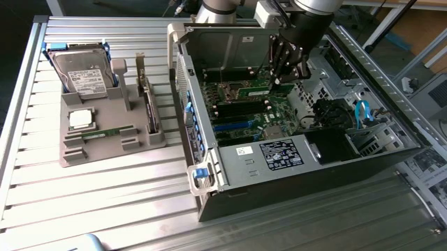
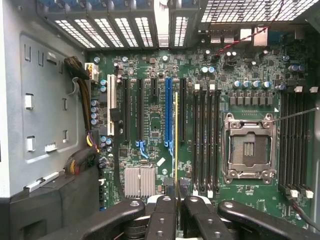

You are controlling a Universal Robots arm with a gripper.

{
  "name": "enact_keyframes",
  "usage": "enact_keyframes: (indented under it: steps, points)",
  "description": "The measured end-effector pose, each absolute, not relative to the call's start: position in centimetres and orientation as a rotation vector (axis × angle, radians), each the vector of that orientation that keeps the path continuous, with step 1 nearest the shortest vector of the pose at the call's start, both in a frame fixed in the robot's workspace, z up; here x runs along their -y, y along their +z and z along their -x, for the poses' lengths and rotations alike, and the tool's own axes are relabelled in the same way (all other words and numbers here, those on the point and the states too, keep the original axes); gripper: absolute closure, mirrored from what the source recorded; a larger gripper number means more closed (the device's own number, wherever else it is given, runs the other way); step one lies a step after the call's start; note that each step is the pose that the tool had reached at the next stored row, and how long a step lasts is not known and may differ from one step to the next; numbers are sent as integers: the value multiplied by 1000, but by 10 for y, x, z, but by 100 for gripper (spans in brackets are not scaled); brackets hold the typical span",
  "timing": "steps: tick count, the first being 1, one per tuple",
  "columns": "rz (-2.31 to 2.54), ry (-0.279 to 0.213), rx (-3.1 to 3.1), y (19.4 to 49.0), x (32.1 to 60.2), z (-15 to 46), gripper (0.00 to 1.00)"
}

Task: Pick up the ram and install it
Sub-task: 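Insert the ram into the slot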

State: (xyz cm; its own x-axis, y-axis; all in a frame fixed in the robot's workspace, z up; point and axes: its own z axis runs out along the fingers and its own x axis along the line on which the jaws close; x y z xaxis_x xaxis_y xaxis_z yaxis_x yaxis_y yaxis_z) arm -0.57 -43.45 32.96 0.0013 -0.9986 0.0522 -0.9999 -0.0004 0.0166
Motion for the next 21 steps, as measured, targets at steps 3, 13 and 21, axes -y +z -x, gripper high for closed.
enact_keyframes:
  steps: [3, 13, 21]
  points:
    - [-2188, 39, 2186, 328, 434, 6, 87]
    - [-2187, 40, 2185, 323, 434, 6, 87]
    - [-2187, 41, 2185, 319, 434, 6, 87]
